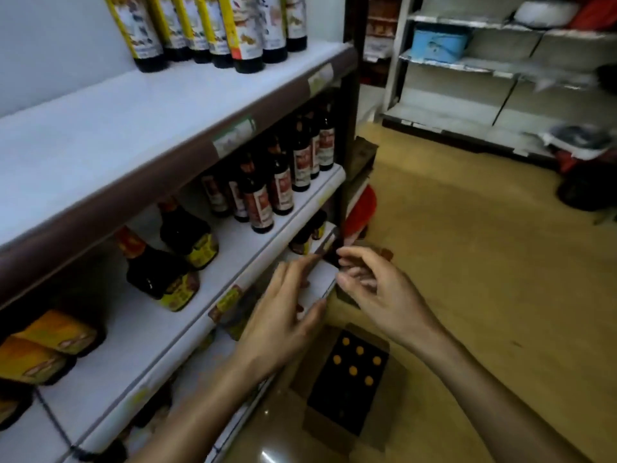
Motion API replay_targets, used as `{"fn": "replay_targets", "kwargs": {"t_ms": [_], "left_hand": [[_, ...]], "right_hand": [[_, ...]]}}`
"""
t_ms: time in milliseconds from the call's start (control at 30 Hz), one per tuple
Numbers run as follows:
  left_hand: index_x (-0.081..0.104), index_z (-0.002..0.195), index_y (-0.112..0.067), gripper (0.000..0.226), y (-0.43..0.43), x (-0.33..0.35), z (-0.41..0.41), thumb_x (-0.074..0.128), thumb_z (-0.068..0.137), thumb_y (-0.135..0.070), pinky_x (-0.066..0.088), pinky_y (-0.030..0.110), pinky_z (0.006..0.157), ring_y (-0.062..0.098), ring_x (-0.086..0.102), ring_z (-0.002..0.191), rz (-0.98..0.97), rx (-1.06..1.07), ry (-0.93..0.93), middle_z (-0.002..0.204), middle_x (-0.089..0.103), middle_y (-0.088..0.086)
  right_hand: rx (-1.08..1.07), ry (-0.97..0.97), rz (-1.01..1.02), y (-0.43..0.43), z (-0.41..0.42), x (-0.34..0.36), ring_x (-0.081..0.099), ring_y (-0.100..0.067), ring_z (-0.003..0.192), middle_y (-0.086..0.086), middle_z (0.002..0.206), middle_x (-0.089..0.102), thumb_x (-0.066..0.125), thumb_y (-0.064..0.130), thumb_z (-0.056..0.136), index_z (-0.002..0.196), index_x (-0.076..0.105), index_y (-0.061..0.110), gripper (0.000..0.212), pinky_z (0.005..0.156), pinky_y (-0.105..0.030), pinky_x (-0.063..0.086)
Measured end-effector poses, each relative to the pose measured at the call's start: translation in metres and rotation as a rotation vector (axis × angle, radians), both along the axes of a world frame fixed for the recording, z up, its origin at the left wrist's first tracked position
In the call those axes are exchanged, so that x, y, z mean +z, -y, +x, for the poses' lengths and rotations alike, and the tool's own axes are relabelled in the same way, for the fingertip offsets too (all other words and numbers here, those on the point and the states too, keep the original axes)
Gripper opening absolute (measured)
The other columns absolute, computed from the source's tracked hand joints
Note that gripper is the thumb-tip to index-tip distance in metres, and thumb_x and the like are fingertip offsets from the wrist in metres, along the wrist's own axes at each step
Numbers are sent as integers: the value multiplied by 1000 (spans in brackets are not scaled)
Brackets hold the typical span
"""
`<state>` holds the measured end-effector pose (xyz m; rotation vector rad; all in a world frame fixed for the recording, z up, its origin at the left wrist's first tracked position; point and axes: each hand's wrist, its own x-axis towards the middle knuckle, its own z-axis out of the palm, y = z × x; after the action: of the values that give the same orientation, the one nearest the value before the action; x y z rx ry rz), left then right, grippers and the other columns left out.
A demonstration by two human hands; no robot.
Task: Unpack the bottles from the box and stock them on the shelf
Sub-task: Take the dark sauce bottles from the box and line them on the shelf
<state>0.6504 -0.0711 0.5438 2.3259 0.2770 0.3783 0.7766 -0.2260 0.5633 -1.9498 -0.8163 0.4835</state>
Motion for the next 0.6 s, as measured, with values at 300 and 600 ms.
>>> {"fn": "replay_targets", "kwargs": {"t_ms": [300,600], "left_hand": [[35,146,-39,56,24,-120,31,62,98,-36,53,34,100,5,52,125,-202,-103,-274,138,45,-15],[33,148,-42,59,5,-300,38,63,99,-29,37,-6,81,-9,47,117,-311,-120,-531,134,43,-20]], "right_hand": [[-148,-198,-180,43,9,-124,61,7,108,19,121,62,60,33,101,133,56,35,32,92,-16,53],[-256,-367,-275,19,3,-294,57,8,109,11,123,61,60,27,102,134,57,27,33,81,0,42]]}}
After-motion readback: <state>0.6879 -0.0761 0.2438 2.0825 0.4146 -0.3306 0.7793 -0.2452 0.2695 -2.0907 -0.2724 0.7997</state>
